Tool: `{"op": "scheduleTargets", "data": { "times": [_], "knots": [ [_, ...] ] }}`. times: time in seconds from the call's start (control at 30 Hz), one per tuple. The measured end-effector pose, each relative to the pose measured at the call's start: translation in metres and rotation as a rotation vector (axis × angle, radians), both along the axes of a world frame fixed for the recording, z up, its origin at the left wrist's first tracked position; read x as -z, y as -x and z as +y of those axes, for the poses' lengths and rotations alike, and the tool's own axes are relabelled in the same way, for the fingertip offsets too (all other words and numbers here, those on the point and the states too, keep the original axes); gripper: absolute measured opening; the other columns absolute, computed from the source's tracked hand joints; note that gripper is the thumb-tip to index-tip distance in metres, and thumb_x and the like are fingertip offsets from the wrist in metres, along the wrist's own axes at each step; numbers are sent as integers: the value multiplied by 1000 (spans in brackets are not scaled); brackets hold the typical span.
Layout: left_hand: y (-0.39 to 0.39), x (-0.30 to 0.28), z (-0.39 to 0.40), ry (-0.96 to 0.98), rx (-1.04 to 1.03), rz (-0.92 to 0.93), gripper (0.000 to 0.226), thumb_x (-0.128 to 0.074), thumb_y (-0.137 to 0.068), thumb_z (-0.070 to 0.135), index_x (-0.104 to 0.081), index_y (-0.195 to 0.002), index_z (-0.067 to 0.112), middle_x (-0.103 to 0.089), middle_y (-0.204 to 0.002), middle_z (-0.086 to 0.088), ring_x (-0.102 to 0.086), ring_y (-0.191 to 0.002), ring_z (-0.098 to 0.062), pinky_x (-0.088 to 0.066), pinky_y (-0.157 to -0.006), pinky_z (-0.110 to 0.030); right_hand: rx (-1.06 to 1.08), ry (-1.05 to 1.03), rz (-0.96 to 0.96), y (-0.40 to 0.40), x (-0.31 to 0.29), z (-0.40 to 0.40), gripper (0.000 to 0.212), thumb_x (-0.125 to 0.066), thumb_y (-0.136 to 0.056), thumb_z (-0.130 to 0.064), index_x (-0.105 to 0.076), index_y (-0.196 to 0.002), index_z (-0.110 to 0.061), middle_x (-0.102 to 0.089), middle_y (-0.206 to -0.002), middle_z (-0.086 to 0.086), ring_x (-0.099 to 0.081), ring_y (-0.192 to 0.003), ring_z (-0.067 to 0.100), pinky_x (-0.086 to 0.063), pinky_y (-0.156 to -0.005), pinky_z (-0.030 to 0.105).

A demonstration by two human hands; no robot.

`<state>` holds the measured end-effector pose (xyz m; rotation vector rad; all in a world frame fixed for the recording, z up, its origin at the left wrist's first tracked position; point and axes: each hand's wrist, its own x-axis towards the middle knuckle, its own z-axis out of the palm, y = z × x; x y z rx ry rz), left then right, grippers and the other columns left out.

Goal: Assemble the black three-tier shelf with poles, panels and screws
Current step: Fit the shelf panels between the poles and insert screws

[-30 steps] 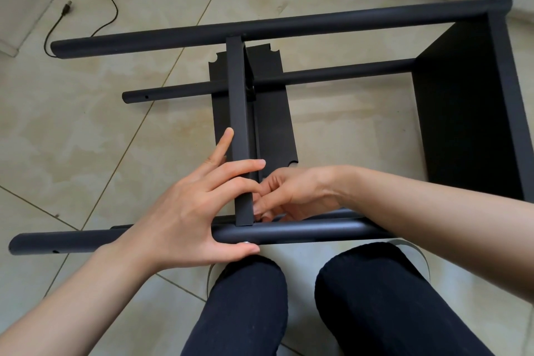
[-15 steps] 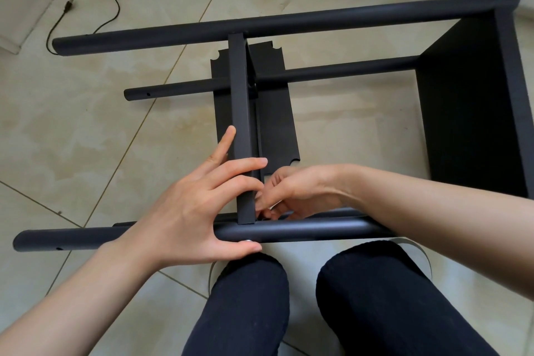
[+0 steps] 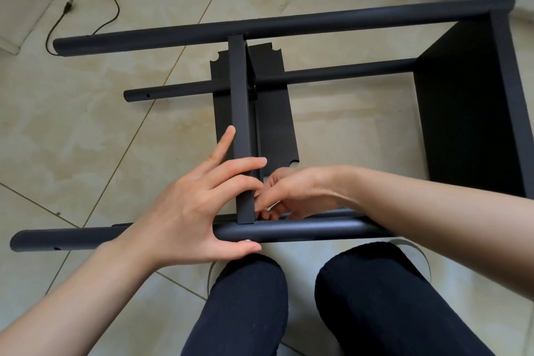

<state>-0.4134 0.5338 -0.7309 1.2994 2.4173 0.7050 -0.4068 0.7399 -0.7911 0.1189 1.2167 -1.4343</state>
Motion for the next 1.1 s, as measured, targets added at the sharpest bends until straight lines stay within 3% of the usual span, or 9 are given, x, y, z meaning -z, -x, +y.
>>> {"op": "scheduleTargets", "data": {
  "times": [0.2, 0.4, 0.57, 0.73, 0.9, 1.0, 1.1],
  "knots": [
    [-1, 1, -2, -2, 3, 32, 66, -75, -75, 63, -62, -125, 21, -41, -156, 6, -13, -155, -29, -53, -98, -43, 31, 44, -59, 1, -1, 0, 13, -65, -76, -21, -67, -64, -18, -63, -72, 1, -54, -67, 13, -38, -71, 28],
    [-3, 5, -4, 47, -60, 32, 100, -72, -71, 69, -43, -150, 15, -18, -167, 1, -10, -155, -22, -34, -112, -36, -1, 31, -17, -2, 1, 0, 15, -69, -77, -26, -73, -64, -22, -57, -64, -3, -52, -64, 10, -38, -66, 25],
    [-5, 5, -5, 97, -61, 69, 113, -69, -71, 72, -26, -158, 12, -10, -169, -1, -9, -155, -22, -34, -113, -36, -24, 68, 1, -4, 0, -4, 14, -73, -61, -35, -70, -58, -22, -58, -65, -3, -52, -64, 10, -41, -70, 27],
    [-2, 4, -3, 112, -61, 73, 116, -68, -71, 73, -24, -158, 11, -10, -169, -1, -8, -156, -21, -34, -113, -38, -24, 44, 8, 0, 1, 4, 14, -70, -77, -26, -74, -64, -22, -63, -64, -4, -57, -62, 8, -40, -63, 25],
    [0, 4, -1, 117, -58, 72, 116, -67, -71, 74, -23, -159, 13, -11, -169, 1, -8, -156, -21, -32, -115, -42, -24, 6, 49, 1, -1, 0, 14, -70, -76, -28, -71, -63, -23, -53, -70, 0, -50, -65, 10, -34, -68, 29],
    [1, 4, -1, 115, -61, 67, 115, -68, -70, 73, -24, -159, 13, -11, -169, 1, -8, -156, -21, -33, -115, -42, -7, 17, 30, 2, -3, 0, 13, -72, -65, -33, -69, -62, -21, -58, -71, -1, -52, -66, 11, -36, -67, 28],
    [1, 4, -1, 113, -63, 60, 115, -69, -70, 73, -25, -158, 13, -12, -169, 1, -8, -156, -21, -31, -116, -42, -18, 4, 35, 3, -4, 5, 11, -70, -72, -28, -72, -64, -20, -60, -69, -1, -54, -67, 11, -36, -68, 29]
  ]
}}
